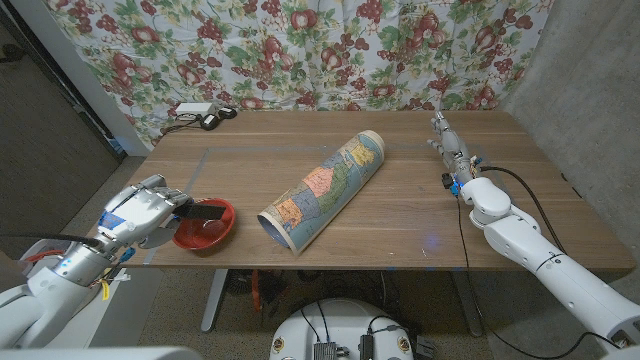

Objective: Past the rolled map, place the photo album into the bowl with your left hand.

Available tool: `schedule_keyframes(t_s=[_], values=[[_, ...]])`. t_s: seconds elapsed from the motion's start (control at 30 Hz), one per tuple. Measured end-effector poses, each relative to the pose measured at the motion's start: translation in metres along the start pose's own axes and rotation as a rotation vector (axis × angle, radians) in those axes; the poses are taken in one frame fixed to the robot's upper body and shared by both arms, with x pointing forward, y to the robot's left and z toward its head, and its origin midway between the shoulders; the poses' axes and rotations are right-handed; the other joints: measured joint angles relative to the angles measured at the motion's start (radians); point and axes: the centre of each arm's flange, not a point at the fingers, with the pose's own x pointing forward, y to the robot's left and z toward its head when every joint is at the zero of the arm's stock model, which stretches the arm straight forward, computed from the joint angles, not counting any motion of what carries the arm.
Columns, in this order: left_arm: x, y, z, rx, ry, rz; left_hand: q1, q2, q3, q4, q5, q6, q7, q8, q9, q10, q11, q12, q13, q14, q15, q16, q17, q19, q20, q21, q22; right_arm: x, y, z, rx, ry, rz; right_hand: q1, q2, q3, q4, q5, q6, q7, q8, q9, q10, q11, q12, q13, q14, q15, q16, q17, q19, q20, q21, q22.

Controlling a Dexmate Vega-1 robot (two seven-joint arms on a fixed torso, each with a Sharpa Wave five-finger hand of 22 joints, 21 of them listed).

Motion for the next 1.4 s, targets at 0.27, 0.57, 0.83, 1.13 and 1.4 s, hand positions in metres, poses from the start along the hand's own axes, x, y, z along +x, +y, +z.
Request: schedule_keyframes(t_s=[0.27,0.57,0.83,1.13,1.4], values=[[0.001,0.001,-0.001,0.013,-0.014,-0.015,0.000,0.000,-0.004,0.004,0.000,0.000,0.000,0.000,0.000,0.000,0.000,-0.002,-0.001,0.000,0.000,0.000,0.000,-0.005,-0.005,-0.002,0.000,-0.002,0.001,-0.002,0.001,0.002,0.003,0.000,0.000,0.000,0.000,0.000,0.000,0.000,0.000,0.000,0.000,0.000,0.000,0.000,0.000,0.000,0.000,0.000,0.000,0.000,0.000,0.000],[0.003,0.002,-0.002,0.034,-0.010,-0.027,0.004,-0.004,-0.004,0.004,0.000,0.007,-0.007,-0.002,-0.002,0.005,-0.005,-0.006,-0.001,0.000,0.000,0.000,-0.005,-0.005,-0.005,-0.010,0.000,-0.001,0.001,-0.004,0.003,0.006,0.006,0.000,0.000,0.000,0.000,0.000,0.000,0.000,0.000,0.000,0.000,0.000,0.000,0.000,0.000,0.000,0.000,0.000,0.000,0.000,0.000,0.000],[0.006,0.005,-0.009,0.061,0.006,-0.031,0.004,-0.004,-0.013,0.004,-0.001,0.007,-0.007,-0.002,-0.005,0.005,-0.005,-0.006,-0.001,0.000,0.000,-0.008,-0.005,-0.005,-0.005,-0.015,0.000,0.000,0.001,-0.005,0.006,0.008,0.009,0.000,0.000,0.000,0.000,0.000,0.000,0.000,0.000,0.000,0.000,0.000,0.000,0.000,0.000,0.000,0.000,0.000,0.000,0.000,0.000,0.000],[0.008,0.009,-0.022,0.101,0.009,-0.046,0.004,-0.004,-0.014,0.003,-0.001,0.007,-0.007,-0.006,-0.004,0.005,-0.005,-0.010,0.000,0.000,0.000,-0.008,-0.005,-0.005,-0.005,-0.020,0.000,0.003,-0.001,-0.008,0.009,0.013,0.009,0.000,0.000,0.000,0.000,0.000,0.000,0.000,0.000,0.000,0.000,0.000,0.000,0.000,0.000,0.000,0.000,0.000,0.000,0.000,0.000,0.000],[0.008,0.009,-0.026,0.110,-0.020,-0.081,0.004,-0.004,-0.021,0.004,-0.001,0.010,-0.010,-0.006,-0.004,0.005,-0.005,-0.011,0.002,0.000,0.000,-0.008,-0.006,-0.005,-0.005,-0.022,0.000,0.004,-0.001,-0.011,0.012,0.017,0.006,0.000,0.000,0.000,0.000,0.000,0.000,0.000,0.000,0.000,0.000,0.000,0.000,0.000,0.000,0.000,0.000,0.000,0.000,0.000,0.000,0.000]])
